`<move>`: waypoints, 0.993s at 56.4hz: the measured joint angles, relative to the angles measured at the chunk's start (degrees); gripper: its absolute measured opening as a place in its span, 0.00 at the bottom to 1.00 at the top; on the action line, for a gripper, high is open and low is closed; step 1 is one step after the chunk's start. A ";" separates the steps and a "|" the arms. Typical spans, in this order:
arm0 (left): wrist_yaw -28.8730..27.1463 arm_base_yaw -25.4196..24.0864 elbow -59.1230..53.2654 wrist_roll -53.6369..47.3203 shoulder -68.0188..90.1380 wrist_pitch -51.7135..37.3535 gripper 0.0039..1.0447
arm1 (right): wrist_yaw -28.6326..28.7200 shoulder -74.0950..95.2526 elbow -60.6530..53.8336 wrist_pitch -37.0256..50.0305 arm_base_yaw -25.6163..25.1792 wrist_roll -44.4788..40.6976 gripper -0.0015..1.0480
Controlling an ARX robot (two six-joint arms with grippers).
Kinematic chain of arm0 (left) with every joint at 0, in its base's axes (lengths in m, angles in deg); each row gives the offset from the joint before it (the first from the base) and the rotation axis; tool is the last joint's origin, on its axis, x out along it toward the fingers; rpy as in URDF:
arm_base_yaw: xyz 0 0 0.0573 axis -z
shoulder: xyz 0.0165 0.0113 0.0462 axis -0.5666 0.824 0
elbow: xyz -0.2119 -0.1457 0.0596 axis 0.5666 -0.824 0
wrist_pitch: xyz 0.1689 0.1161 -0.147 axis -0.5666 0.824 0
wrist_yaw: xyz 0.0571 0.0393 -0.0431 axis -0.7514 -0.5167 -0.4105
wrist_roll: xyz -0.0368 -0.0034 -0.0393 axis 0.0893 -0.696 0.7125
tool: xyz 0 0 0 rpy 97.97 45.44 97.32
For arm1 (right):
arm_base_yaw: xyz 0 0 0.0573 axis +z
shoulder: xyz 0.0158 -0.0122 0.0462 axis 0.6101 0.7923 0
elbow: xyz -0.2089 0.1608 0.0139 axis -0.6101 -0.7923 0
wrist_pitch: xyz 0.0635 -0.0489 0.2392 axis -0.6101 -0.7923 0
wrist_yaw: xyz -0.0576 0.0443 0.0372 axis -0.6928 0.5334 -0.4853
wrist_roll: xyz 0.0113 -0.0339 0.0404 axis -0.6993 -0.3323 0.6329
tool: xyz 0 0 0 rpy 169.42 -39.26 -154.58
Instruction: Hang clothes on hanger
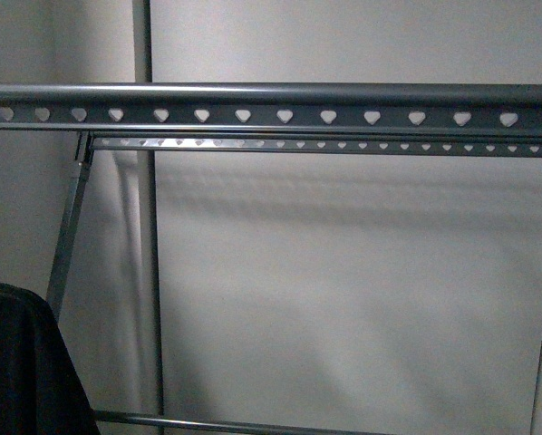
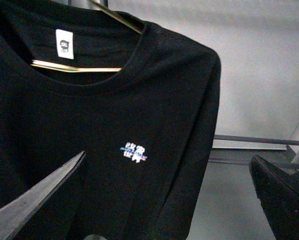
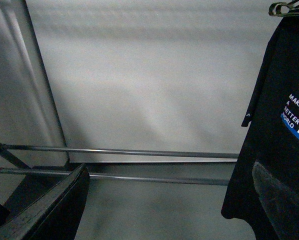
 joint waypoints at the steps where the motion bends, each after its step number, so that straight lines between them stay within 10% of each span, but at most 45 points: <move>1: 0.00 0.00 0.00 0.00 0.00 0.00 0.94 | 0.00 0.00 0.00 0.00 0.00 0.00 0.93; 18: 3.56 -1.60 2.25 5.53 5.07 4.87 0.94 | -0.02 0.00 0.00 0.00 0.00 0.02 0.93; 30: -16.81 1.88 17.59 34.45 40.85 -6.51 0.94 | -0.02 -0.11 0.00 -0.02 0.02 0.00 0.93; 56: -28.81 7.69 40.41 43.87 76.30 -16.74 0.94 | 0.02 -0.13 0.00 -0.02 0.02 0.02 0.93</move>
